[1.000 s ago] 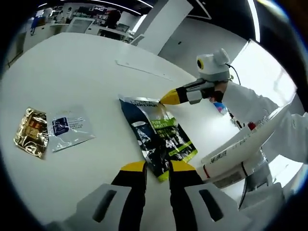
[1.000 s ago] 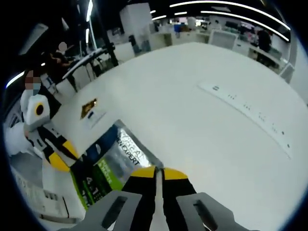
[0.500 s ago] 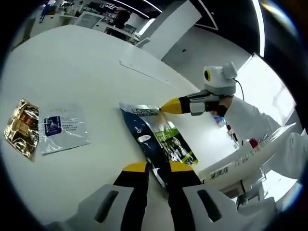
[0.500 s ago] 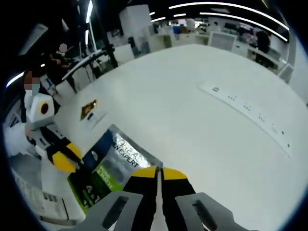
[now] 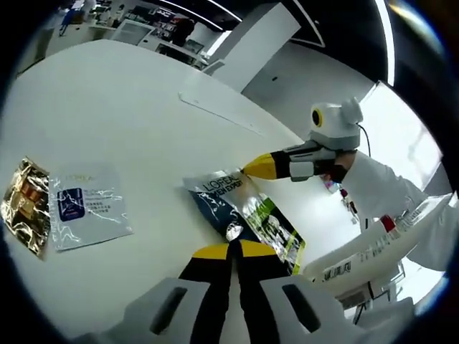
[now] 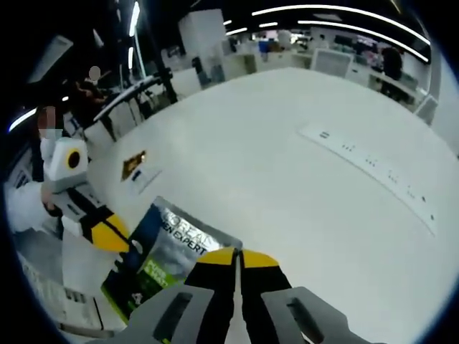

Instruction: Arrange the skincare products in the storage area until every visible bottle or jar stands upright without overlapping.

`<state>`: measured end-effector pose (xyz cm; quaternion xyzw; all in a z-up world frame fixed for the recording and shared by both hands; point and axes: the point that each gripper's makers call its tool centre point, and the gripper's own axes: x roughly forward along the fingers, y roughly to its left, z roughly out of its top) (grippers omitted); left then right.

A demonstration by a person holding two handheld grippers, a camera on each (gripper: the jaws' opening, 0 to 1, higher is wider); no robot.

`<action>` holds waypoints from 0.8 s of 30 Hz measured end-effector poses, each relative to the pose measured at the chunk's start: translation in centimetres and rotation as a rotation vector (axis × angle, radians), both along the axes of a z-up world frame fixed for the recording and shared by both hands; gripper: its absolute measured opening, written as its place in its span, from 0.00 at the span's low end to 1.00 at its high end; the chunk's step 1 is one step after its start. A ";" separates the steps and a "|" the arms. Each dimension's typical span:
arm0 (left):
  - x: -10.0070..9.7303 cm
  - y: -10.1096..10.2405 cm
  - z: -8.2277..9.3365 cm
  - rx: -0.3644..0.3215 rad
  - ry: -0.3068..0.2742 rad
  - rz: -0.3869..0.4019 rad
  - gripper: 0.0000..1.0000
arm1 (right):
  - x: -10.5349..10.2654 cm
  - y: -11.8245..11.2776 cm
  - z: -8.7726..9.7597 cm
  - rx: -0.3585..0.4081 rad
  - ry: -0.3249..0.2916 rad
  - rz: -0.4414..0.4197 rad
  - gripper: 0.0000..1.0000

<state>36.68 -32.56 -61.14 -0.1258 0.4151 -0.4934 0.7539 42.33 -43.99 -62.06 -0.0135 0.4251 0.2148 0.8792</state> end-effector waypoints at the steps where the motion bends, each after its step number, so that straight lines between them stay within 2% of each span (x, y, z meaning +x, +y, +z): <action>1: 0.0 0.0 0.1 0.001 -0.002 -0.001 0.00 | 0.0 0.0 0.0 -0.005 -0.001 0.005 0.00; 3: 0.1 0.0 0.0 0.001 -0.002 -0.001 0.00 | 0.0 -0.1 0.0 -0.006 0.005 0.005 0.00; 6: 0.2 0.0 0.0 0.000 0.006 0.011 0.00 | -0.8 -0.3 0.1 -0.002 0.048 0.002 0.00; 12: 0.4 0.0 -0.2 0.001 0.009 0.021 0.00 | -2.9 -1.2 0.3 -0.021 0.095 0.027 0.01; 19: 0.6 -0.1 -0.2 -0.003 0.013 0.031 0.00 | -5.4 -0.8 0.2 0.042 0.155 0.032 0.01; 24: 0.5 -0.1 0.0 -0.005 0.013 0.038 0.00 | -5.8 -0.8 0.4 0.056 0.169 0.018 0.04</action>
